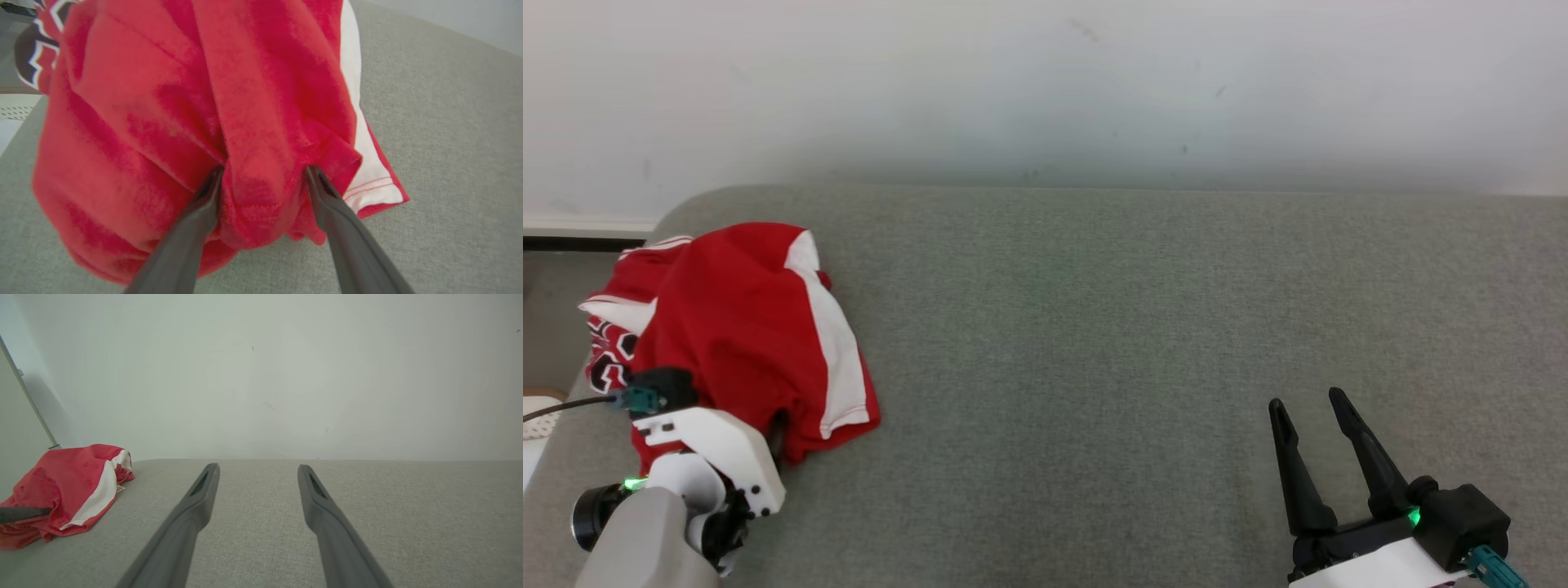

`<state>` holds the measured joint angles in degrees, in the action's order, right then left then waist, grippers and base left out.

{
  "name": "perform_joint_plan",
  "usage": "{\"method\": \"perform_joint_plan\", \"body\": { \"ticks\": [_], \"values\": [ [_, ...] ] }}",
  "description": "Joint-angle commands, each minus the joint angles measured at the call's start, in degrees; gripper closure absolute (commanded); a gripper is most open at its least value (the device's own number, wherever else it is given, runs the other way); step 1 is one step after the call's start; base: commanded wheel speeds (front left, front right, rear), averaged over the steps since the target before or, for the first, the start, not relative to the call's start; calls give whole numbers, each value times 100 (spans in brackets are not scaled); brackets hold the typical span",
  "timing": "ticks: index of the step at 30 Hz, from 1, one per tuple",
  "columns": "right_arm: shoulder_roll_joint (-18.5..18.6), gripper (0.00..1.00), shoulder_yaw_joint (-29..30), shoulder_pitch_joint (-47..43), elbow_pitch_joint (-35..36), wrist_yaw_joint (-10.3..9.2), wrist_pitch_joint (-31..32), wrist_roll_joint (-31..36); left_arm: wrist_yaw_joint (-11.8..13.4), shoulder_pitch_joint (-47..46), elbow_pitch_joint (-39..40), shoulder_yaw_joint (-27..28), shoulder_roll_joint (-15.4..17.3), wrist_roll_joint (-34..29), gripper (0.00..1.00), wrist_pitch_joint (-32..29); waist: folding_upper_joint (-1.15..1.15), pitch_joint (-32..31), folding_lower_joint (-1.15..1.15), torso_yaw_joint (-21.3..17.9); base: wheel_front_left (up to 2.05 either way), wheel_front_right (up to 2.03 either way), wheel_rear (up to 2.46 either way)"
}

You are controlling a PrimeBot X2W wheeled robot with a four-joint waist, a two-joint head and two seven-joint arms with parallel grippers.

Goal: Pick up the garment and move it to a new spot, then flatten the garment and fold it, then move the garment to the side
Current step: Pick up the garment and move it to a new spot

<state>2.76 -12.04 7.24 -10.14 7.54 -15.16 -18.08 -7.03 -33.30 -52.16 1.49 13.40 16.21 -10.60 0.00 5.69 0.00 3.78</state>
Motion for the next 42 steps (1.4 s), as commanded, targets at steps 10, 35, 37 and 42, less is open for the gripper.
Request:
{"method": "perform_joint_plan", "body": {
  "ticks": [10, 35, 37, 42],
  "values": [
    [24, 0, 37, 32, -11, -10, 2, -4, -44, -173, -715, -154, 186, 218, 100, 496, 0, 58, 0, -308, 0, 0, 0],
    [26, 0, 41, -309, -71, -10, 2, -174, -50, -1032, 1608, -1699, 708, 508, 100, 512, 0, -781, 0, -364, 0, 0, 0],
    [25, 0, 40, -332, -77, -10, 2, -178, -50, -1071, 1967, -1753, 727, 555, 100, 393, 0, -809, 0, -493, 0, 0, 0],
    [24, 0, 83, -339, -54, -10, 3, -176, -47, -988, 2806, -1925, 573, 658, 100, 102, 0, -830, 0, -869, 0, 0, 0]
  ]
}}
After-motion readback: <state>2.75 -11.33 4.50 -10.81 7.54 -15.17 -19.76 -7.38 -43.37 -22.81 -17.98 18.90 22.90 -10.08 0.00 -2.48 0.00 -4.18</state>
